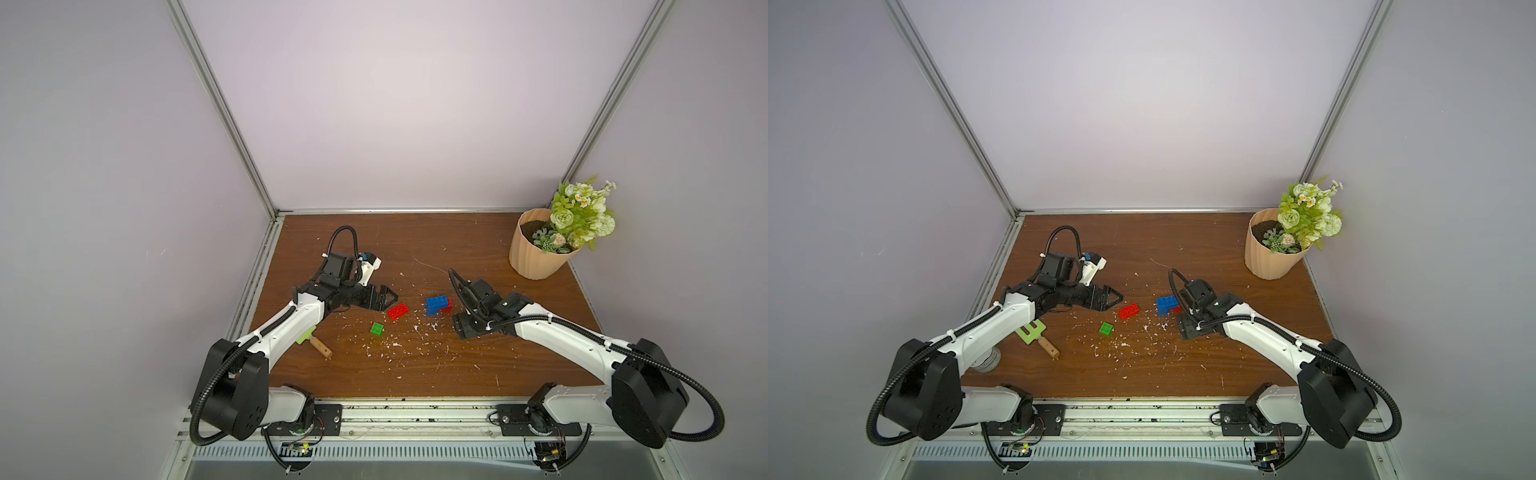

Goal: Assemble a giraffe with lego
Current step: Pick up the lego brick from the center of the board.

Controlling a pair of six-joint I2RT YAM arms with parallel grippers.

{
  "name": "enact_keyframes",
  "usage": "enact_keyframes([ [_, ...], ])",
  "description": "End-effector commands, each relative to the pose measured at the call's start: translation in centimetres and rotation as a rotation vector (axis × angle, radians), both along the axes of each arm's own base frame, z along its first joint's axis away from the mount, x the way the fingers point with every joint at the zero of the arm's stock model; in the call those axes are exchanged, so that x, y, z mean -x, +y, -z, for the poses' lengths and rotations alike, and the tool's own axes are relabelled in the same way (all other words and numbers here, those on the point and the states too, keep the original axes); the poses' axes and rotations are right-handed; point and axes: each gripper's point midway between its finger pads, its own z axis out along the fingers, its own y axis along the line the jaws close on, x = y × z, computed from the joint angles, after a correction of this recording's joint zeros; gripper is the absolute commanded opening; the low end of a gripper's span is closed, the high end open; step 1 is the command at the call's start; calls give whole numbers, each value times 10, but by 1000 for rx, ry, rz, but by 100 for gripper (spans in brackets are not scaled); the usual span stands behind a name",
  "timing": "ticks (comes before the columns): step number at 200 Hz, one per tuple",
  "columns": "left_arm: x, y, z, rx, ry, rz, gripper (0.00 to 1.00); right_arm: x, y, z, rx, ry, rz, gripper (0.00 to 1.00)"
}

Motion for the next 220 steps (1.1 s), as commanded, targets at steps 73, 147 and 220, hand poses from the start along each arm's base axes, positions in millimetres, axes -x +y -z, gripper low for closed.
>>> enact_keyframes([
  [73, 0, -5, -3, 8, -4, 19, 99, -8, 12, 11, -50, -11, -8, 62],
  [147, 0, -5, -3, 4, -4, 15, 100, -8, 8, 19, -20, -2, -4, 52],
  [220, 0, -4, -2, 1, -4, 14, 100, -8, 7, 24, -9, 4, -4, 44],
])
